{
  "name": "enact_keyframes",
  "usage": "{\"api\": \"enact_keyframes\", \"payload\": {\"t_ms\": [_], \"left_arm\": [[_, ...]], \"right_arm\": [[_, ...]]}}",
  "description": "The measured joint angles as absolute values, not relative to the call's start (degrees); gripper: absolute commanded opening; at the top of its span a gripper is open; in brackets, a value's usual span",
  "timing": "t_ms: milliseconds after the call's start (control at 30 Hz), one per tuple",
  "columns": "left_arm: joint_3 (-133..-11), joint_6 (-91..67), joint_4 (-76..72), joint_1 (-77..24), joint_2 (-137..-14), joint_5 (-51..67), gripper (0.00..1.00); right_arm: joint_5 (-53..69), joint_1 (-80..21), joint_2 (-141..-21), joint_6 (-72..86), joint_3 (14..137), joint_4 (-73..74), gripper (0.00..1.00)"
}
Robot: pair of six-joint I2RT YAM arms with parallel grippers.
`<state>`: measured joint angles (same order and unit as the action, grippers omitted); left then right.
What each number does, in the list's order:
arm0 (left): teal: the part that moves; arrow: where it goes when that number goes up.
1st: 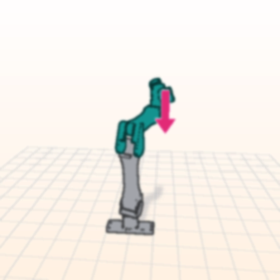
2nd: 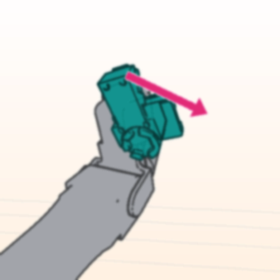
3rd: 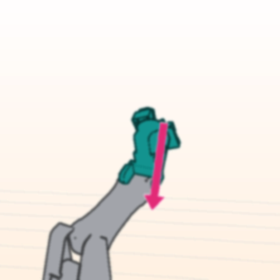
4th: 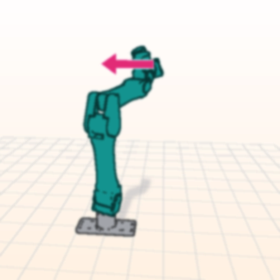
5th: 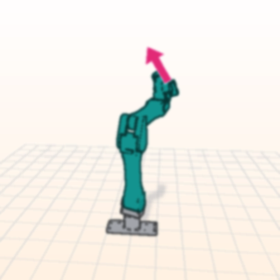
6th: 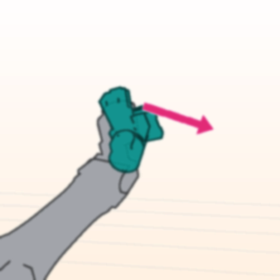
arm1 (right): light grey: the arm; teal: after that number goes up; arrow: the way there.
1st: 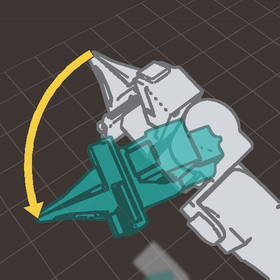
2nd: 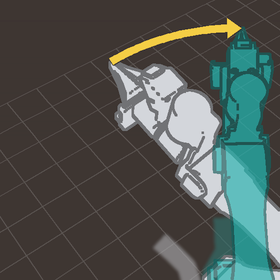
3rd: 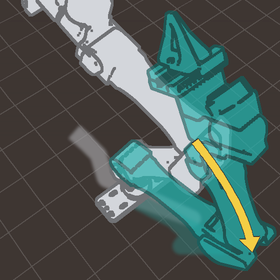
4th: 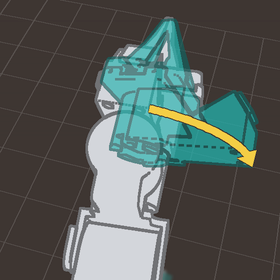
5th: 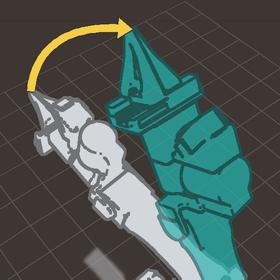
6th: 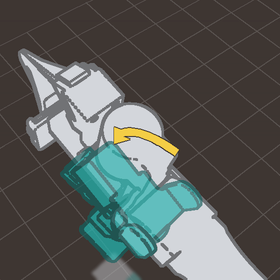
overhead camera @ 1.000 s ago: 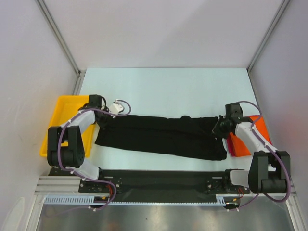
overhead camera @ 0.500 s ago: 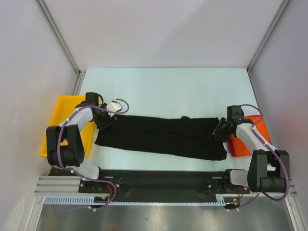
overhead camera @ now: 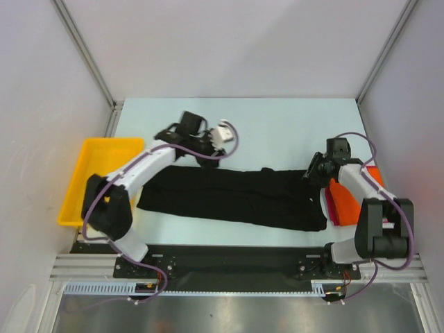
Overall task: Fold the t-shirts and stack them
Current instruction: Fold the tshirt
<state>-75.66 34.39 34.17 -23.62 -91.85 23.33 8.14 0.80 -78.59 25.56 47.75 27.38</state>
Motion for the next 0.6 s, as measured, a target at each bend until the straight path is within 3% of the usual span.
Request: {"api": "enact_keyframes", "payload": {"t_ms": [100,300,433,500,533,567,600], "left_arm": [[-76.64,30.26,32.53,-33.26,-97.54,23.40,0.65],[-78.24,25.30,27.94,-43.31,-108.47,22.81,0.64],[-78.24,23.66,24.84,-46.22,-111.68,21.56,0.56],[-78.24,23.38,23.29,-46.41,-112.53,20.43,0.46],[-78.24,23.40,22.57,-46.35,-112.88,19.53,0.32],[-78.24,23.33,21.98,-46.28,-113.25,18.74,0.24],[-78.24,23.18,21.56,-46.22,-113.60,17.98,0.08]], "right_arm": [[9.32,0.84,-84.03,24.23,49.76,25.19,0.42],[10.76,-0.27,-88.33,22.41,51.42,21.52,0.41],[11.20,-1.50,-89.45,22.28,51.09,20.38,0.38],[11.51,-1.72,-90.04,22.02,50.37,19.68,0.21],[11.46,-1.69,-90.35,22.04,49.98,19.46,0.14],[11.42,-1.67,-90.63,22.22,49.54,19.20,0.04],[11.33,-1.54,-90.96,22.24,49.23,19.07,0.00]]}}
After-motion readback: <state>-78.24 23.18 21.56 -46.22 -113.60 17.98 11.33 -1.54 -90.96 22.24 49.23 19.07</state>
